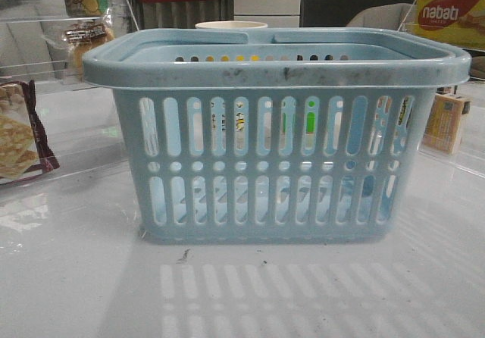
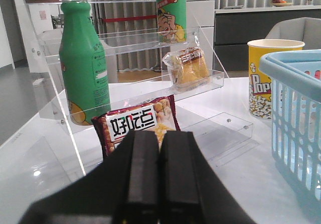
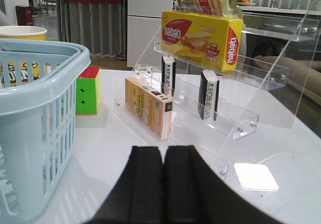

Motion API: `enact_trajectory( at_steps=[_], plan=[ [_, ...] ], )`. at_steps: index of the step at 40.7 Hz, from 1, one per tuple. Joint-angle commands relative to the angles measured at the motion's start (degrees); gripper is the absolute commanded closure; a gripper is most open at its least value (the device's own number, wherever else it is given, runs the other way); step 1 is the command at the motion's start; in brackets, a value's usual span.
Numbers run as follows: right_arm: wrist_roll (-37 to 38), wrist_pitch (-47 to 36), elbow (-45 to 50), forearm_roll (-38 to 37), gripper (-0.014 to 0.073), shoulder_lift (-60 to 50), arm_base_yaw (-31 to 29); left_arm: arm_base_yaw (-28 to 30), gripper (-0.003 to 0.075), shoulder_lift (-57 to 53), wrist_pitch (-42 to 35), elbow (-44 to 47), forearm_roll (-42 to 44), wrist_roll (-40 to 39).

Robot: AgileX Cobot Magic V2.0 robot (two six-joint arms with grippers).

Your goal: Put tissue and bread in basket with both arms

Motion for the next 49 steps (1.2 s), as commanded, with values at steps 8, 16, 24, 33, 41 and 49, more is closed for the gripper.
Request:
enact_trajectory(
  at_steps=[8, 16, 24, 33, 41, 49],
  plan=[
    [-0.38, -5.65, 0.02, 0.00, 0.0538, -0.99, -0.06, -0.27, 0.0629, -1.06, -5.04, -0.01, -0.54, -0.40],
    [-0.38, -5.65, 0.02, 0.00, 0.0538, -0.99, -0.06, -0.27, 0.0629, -1.06, -5.04, -0.01, -0.54, -0.40],
    [-0.38, -6.26, 0.02, 0.00, 0.0538, -0.99, -0.06, -0.27, 0.0629, -1.06, -5.37, -0.01, 1.50, 0.38],
    [-0.38, -8.73, 0.02, 0.00, 0.0538, -0.99, -0.06, -0.27, 0.0629, -1.06, -6.26, -0.01, 1.62, 0.38],
    [-0.38, -10.10, -3.96, 0.00, 0.0538, -0.99, -0.06, -0.30, 0.0629, -1.06, -10.84, -3.12, 0.66, 0.38],
    [-0.38, -0.72, -16.83, 0.00, 0.0538, 0.63, -0.06, -0.30, 0.0629, 1.55, -4.88, -16.04, 0.52, 0.38]
  ],
)
